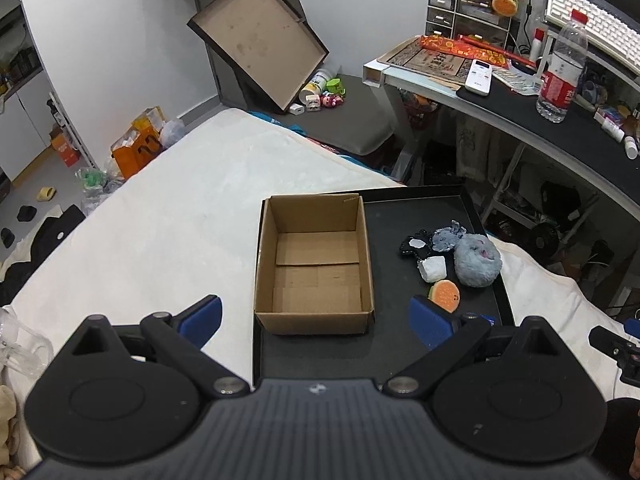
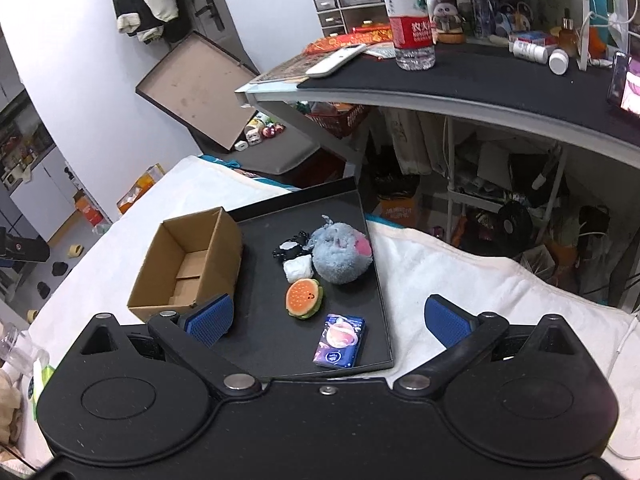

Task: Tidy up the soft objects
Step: 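Move the right gripper down toward the grey plush mouse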

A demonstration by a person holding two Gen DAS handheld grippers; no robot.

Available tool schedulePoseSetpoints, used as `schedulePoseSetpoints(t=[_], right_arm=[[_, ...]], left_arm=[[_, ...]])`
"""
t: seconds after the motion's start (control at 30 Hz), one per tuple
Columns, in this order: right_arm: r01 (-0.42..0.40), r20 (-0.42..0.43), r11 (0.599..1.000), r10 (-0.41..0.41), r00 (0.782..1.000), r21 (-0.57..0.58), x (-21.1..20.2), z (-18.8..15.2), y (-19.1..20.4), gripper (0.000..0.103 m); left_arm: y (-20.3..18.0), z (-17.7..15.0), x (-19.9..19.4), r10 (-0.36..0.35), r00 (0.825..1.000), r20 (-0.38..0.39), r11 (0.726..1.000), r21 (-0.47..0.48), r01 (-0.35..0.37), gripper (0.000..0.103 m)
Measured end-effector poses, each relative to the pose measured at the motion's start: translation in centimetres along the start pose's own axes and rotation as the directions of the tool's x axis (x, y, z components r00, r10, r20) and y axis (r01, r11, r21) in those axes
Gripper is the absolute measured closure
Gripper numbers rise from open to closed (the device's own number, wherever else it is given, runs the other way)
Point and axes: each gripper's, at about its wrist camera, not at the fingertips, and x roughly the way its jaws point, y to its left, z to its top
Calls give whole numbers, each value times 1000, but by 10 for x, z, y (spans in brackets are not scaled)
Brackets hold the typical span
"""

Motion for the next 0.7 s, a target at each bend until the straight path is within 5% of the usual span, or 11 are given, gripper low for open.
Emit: schedulePoseSetpoints(t=[0.7], right_arm=[[73, 45, 997, -73, 996, -12, 59, 18, -3, 0]], left_arm=[[21, -8, 97, -46, 999, -1, 999, -11, 46, 5]])
